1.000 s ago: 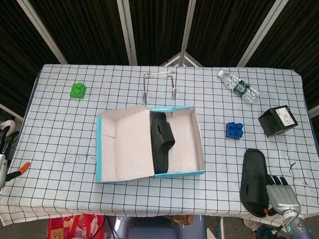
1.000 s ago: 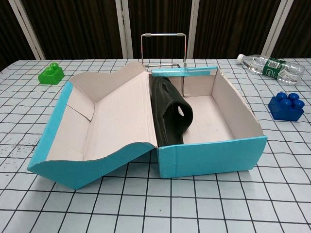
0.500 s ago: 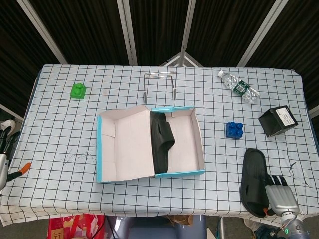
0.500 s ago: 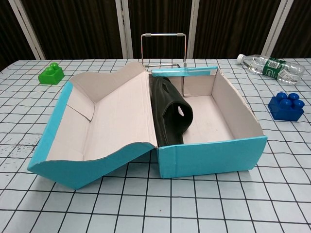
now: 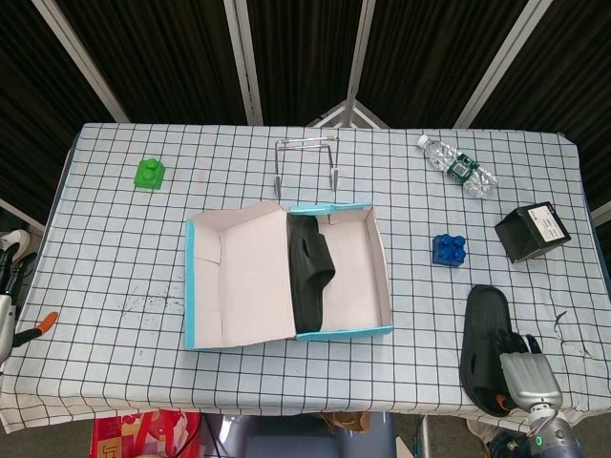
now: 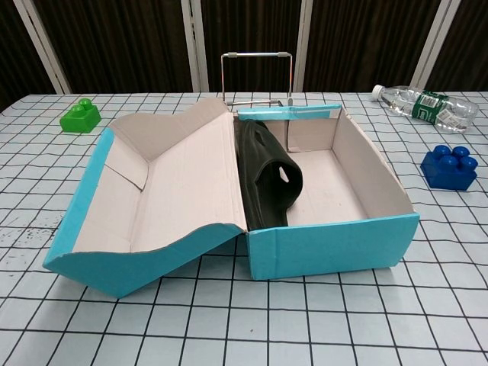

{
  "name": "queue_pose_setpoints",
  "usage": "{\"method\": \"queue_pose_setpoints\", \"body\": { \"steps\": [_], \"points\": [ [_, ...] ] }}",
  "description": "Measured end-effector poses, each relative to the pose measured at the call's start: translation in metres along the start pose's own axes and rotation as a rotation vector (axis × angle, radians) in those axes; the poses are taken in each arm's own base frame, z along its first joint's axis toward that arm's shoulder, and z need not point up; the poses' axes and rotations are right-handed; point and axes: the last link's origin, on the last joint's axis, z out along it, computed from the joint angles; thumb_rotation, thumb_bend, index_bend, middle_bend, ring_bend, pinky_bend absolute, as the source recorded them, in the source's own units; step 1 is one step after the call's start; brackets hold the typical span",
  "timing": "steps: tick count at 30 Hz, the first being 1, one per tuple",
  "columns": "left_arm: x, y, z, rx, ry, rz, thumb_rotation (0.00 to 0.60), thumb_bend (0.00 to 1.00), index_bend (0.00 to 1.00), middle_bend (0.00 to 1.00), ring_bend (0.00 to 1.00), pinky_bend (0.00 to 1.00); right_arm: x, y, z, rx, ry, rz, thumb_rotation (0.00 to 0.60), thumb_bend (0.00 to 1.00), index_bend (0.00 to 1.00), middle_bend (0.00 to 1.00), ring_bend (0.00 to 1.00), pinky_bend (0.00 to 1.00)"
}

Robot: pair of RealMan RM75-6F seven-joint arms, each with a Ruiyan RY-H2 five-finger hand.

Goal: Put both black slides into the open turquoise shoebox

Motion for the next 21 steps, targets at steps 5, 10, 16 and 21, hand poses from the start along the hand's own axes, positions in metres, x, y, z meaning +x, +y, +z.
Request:
{"method": "queue_pose_setpoints", "body": {
  "steps": [5, 10, 16, 21],
  "points": [
    [-0.0003, -0.0003, 0.0003, 0.005, 0.001, 0.002, 0.6, 0.24, 0.13, 0.0, 0.0, 0.12, -0.0017, -0.0017, 0.0031, 0.002, 0.003, -0.003, 0.6, 0.24, 0.05, 0.04, 0.0, 0.0],
    [-0.0006, 0.0004, -0.0002, 0.009, -0.003, 0.003, 0.6, 0.24, 0.13, 0.0, 0.0, 0.12, -0.0006, -0.0021, 0.0042, 0.002, 0.012, 0.001, 0.6, 0.23, 0.06, 0.05, 0.01, 0.0],
    [0.0, 0.0007, -0.0008, 0.009, -0.003, 0.004, 0.6, 0.24, 0.13, 0.0, 0.0, 0.12, -0.0021, -0.0013, 0.0045, 0.001, -0.011, -0.009, 0.6, 0.23, 0.12, 0.08, 0.03, 0.0],
    [0.0015, 0.0008, -0.0018, 0.011, -0.001, 0.003, 0.6, 0.24, 0.13, 0.0, 0.0, 0.12, -0.0027, -0.0031, 0.006, 0.01, -0.013, -0.008, 0.6, 0.24, 0.19, 0.13, 0.07, 0.0]
  ]
}}
